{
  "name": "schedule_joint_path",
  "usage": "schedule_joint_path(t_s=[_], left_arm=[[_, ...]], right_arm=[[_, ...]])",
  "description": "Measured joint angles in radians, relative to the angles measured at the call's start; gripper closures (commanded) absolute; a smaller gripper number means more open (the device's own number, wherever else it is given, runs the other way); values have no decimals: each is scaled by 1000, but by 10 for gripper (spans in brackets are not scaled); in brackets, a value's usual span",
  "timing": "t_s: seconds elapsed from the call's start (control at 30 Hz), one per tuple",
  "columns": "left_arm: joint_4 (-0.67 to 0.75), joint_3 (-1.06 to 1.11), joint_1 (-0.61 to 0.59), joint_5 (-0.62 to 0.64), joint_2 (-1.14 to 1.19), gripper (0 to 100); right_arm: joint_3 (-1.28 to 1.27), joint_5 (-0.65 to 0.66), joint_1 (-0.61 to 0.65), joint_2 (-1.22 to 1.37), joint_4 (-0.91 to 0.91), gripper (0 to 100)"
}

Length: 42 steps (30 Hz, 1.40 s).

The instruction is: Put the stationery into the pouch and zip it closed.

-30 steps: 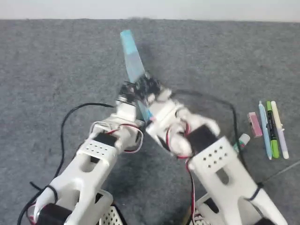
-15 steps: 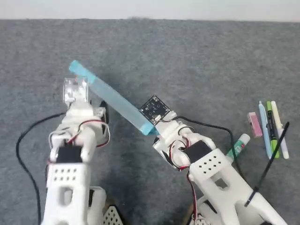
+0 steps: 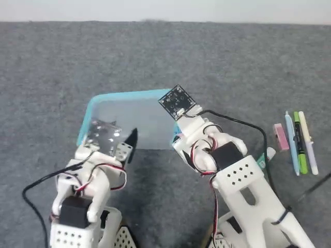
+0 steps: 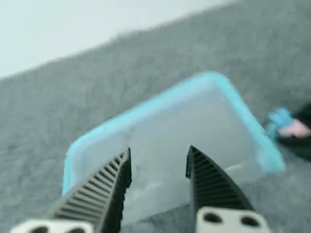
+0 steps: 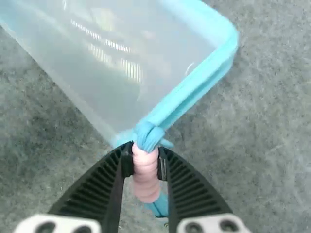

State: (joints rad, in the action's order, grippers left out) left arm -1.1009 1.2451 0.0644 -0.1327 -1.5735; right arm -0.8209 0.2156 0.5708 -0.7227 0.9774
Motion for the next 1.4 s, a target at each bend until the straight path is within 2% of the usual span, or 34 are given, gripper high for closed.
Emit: schedule_joint_path(t_s=[0.17, 0.37, 0.6, 0.77, 0.97, 1.13, 1.27, 1.4], left_arm=[[0, 2, 66, 3, 17, 719], [21, -34, 95, 66, 101, 716], [14, -107, 226, 121, 170, 716], [20, -107, 232, 123, 239, 716], [140, -74, 239, 123, 328, 716], [157, -74, 242, 126, 361, 716], [210, -25, 178, 129, 361, 716], [256, 17, 94, 112, 359, 717]], right_arm=[[130, 31, 0, 0, 78, 991], [269, 81, 2, 3, 183, 991], [322, 95, 71, 115, 209, 991], [334, 95, 77, 124, 218, 991], [417, 95, 100, 124, 318, 991], [420, 95, 101, 124, 336, 991], [420, 110, 97, 124, 362, 991], [419, 138, 34, 124, 364, 991]])
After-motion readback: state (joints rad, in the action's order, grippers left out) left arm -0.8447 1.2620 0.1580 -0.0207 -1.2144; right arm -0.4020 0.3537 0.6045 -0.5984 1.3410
